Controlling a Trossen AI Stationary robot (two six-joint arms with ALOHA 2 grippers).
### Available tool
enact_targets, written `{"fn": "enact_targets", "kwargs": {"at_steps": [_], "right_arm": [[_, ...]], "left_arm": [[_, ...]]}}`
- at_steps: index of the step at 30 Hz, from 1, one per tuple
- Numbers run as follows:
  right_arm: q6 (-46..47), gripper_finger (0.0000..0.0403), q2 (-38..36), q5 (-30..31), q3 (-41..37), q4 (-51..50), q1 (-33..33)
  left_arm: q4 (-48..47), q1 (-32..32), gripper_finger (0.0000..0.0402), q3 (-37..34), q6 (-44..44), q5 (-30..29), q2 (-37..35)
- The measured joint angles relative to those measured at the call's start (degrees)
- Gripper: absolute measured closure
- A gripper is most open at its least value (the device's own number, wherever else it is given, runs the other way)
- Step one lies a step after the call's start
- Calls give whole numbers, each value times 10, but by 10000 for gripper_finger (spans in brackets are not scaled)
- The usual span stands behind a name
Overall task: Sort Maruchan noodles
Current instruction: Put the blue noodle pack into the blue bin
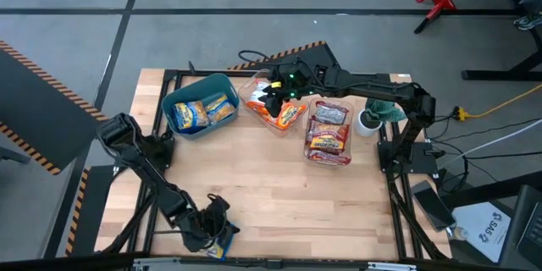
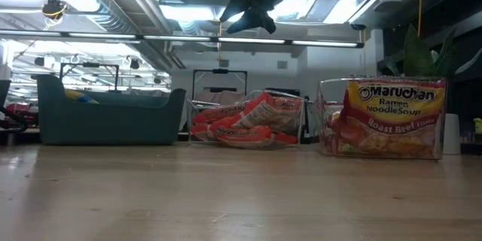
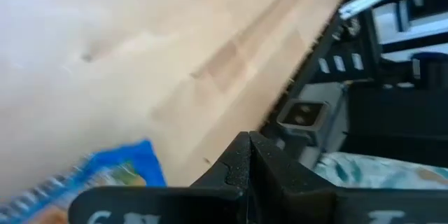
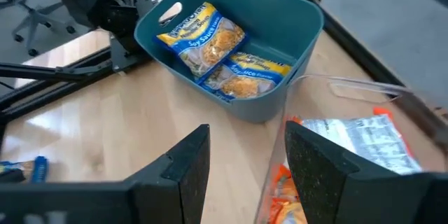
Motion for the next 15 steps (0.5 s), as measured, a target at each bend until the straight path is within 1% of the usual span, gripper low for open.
{"fn": "enact_targets", "kwargs": {"at_steps": [5, 11, 15], "right_arm": [[-11, 233, 0, 21, 0, 2, 0], [-11, 233, 0, 42, 0, 21, 0], [-11, 233, 0, 42, 0, 40, 0]], "left_arm": [[-64, 27, 401, 0, 1, -2, 0], [-156, 84, 401, 0, 2, -38, 0], [-157, 134, 401, 0, 51, -50, -1]]}}
